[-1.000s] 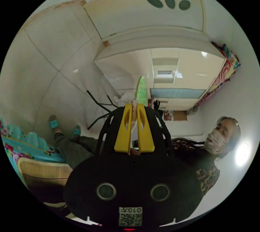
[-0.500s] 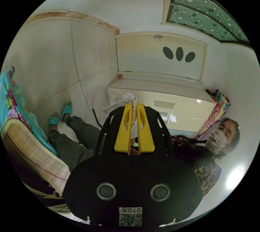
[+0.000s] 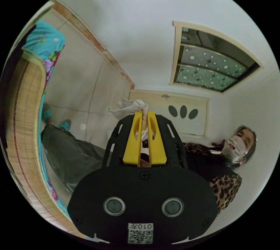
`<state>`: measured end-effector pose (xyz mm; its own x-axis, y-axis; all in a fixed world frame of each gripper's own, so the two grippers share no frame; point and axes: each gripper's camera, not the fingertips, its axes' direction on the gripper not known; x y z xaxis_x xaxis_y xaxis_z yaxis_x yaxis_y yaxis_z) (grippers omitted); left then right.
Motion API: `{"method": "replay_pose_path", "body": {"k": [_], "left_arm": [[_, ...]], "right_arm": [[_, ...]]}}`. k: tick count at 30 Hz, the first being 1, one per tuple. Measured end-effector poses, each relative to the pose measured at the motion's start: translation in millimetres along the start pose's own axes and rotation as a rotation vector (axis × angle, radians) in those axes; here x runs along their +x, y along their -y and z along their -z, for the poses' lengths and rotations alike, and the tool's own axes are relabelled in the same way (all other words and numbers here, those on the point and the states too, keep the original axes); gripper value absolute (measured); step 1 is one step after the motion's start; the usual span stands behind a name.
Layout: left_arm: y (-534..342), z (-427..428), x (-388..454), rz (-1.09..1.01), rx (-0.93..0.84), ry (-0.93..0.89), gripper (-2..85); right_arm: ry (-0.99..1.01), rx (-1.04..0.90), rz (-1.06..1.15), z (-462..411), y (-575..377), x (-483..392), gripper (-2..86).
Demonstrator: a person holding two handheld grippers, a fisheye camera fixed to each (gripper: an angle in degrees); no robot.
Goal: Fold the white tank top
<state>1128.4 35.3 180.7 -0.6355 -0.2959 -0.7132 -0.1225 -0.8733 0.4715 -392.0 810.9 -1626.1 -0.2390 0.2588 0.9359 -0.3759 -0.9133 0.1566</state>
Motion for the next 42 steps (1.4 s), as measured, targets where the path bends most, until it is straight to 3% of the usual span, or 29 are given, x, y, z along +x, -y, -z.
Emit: {"method": "replay_pose_path", "body": {"k": [7,11,20,31,42], "left_arm": [[-85,109,-36,0.025,0.324,-0.117,1.0],[-123,170,-25,-0.072,0.523,-0.156,1.0],[-155,249,-12,-0.096,0.690,-0.076,1.2],[-198,192,57,0.061,0.994,0.075,1.4],[-207,103,24,0.088,1.235,-0.085,1.2]], "right_arm": [[0.003,-0.277,0.045,-99,205,-96,4.1],[0.030,-0.417,0.098,-158,304,-150,4.1],[0.006,-0.684,0.175,-296,513,-222,4.1],[0.262,-0.940,0.178,-414,758,-215,4.0],[0.131,-1.170,0.171,-578,919,-215,4.0]]}}
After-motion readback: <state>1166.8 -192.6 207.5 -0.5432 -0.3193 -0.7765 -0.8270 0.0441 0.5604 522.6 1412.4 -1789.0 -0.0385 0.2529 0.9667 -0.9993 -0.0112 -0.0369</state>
